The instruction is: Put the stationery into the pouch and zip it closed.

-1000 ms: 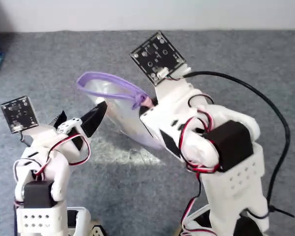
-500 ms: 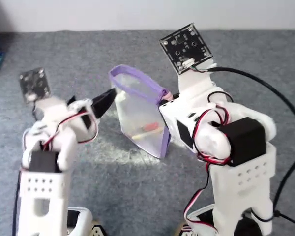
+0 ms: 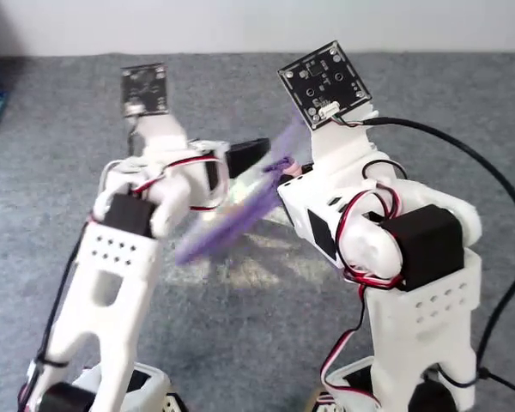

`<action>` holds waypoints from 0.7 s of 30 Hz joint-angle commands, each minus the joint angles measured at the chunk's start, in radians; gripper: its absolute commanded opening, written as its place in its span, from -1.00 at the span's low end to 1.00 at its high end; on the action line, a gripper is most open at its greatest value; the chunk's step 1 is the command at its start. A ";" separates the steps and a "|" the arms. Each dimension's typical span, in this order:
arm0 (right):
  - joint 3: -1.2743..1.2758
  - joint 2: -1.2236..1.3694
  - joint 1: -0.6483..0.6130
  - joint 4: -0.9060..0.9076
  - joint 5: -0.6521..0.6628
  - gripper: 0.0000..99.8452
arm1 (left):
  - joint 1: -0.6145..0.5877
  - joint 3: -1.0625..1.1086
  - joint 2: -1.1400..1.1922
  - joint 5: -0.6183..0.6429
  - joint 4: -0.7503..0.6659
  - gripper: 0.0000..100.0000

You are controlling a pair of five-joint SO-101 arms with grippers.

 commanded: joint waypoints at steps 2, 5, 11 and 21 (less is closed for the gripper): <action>-0.040 -0.015 0.008 0.033 -0.003 -0.98 | 0.011 -0.114 -0.008 -0.006 0.064 -0.21; -0.040 -0.002 0.005 0.030 -0.003 -0.98 | 0.002 -0.139 -0.052 -0.006 0.170 -0.21; -0.040 0.048 -0.024 0.022 -0.014 -0.98 | -0.052 -0.139 -0.181 -0.017 0.282 -0.21; -0.040 0.150 -0.177 -0.082 -0.106 -0.98 | -0.190 -0.137 -0.393 -0.144 0.431 -0.21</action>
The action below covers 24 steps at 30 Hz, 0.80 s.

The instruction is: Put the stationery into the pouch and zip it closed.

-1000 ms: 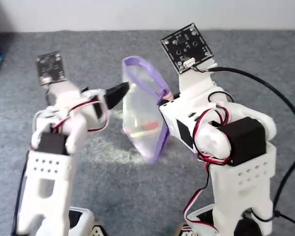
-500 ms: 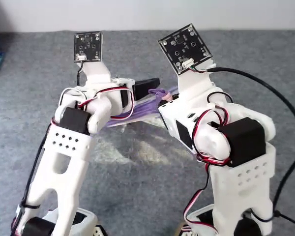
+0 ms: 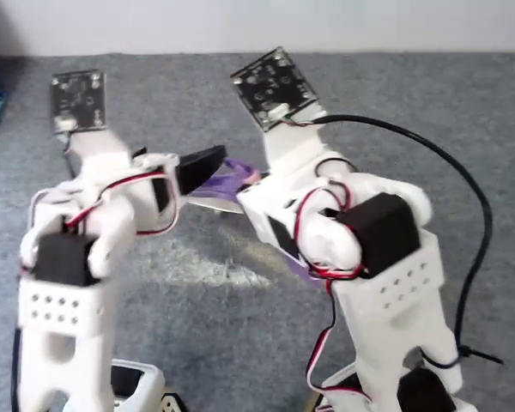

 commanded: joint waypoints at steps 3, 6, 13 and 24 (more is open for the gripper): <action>-0.037 0.077 -0.016 -0.070 -0.012 -0.98 | -0.018 -0.054 -0.132 -0.066 0.110 -0.21; -0.037 0.099 -0.016 -0.091 0.044 -0.98 | -0.020 -0.054 -0.173 -0.118 0.175 -0.21; -0.037 0.127 -0.015 -0.143 0.203 -0.98 | -0.021 -0.054 -0.250 -0.218 0.224 -0.21; -0.037 0.128 -0.016 -0.153 0.244 -0.98 | -0.081 -0.004 -0.273 -0.269 0.198 -0.21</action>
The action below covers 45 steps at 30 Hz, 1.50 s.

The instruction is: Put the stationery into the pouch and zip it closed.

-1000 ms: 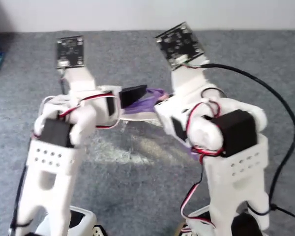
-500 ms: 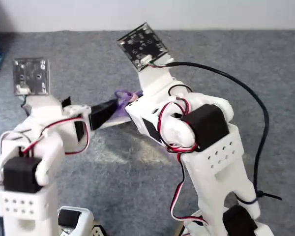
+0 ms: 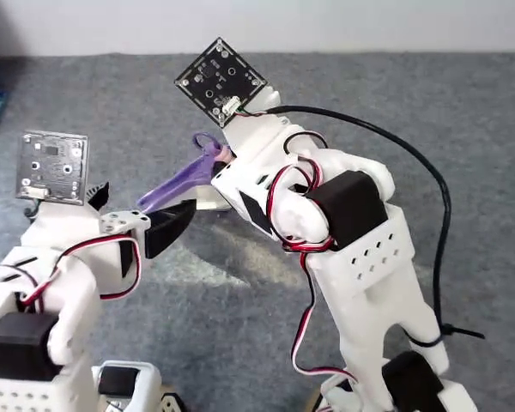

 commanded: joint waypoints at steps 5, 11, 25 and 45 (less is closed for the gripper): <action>-0.009 0.022 -0.002 -0.004 0.167 -0.98 | -0.002 0.110 -0.014 -0.068 -0.153 -0.21; -0.009 0.021 -0.002 0.005 0.203 -0.98 | 0.052 0.248 -0.014 -0.110 -0.315 -0.21; -0.009 0.012 -0.004 0.007 0.204 -0.98 | 0.212 0.446 -0.014 -0.109 -0.611 -0.21; -0.014 0.012 0.073 -0.005 0.201 -0.98 | 0.258 0.466 -0.100 -0.109 -0.626 -0.92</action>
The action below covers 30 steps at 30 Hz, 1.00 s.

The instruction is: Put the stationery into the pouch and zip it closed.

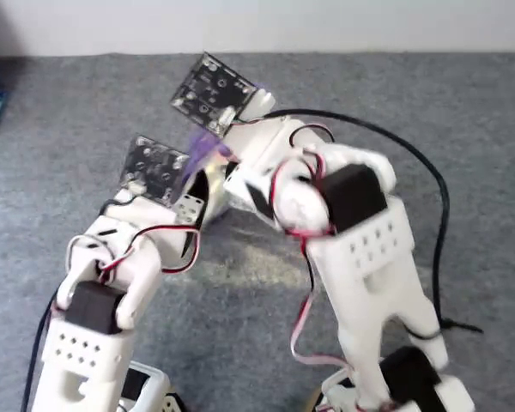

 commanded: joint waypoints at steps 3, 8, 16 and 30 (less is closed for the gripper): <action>-0.020 -0.012 0.038 -0.010 0.008 -0.98 | 0.046 0.007 -0.127 -0.011 -0.014 -0.97; -0.020 -0.013 0.039 -0.012 0.003 -0.98 | 0.098 0.130 -0.235 -0.038 -0.020 -0.97; -0.017 -0.002 0.093 -0.229 0.006 -0.98 | 0.092 0.289 -0.443 -0.048 -0.015 -0.98; 0.017 0.117 0.232 -0.518 0.005 -0.98 | 0.091 0.394 -0.683 -0.048 0.008 -0.98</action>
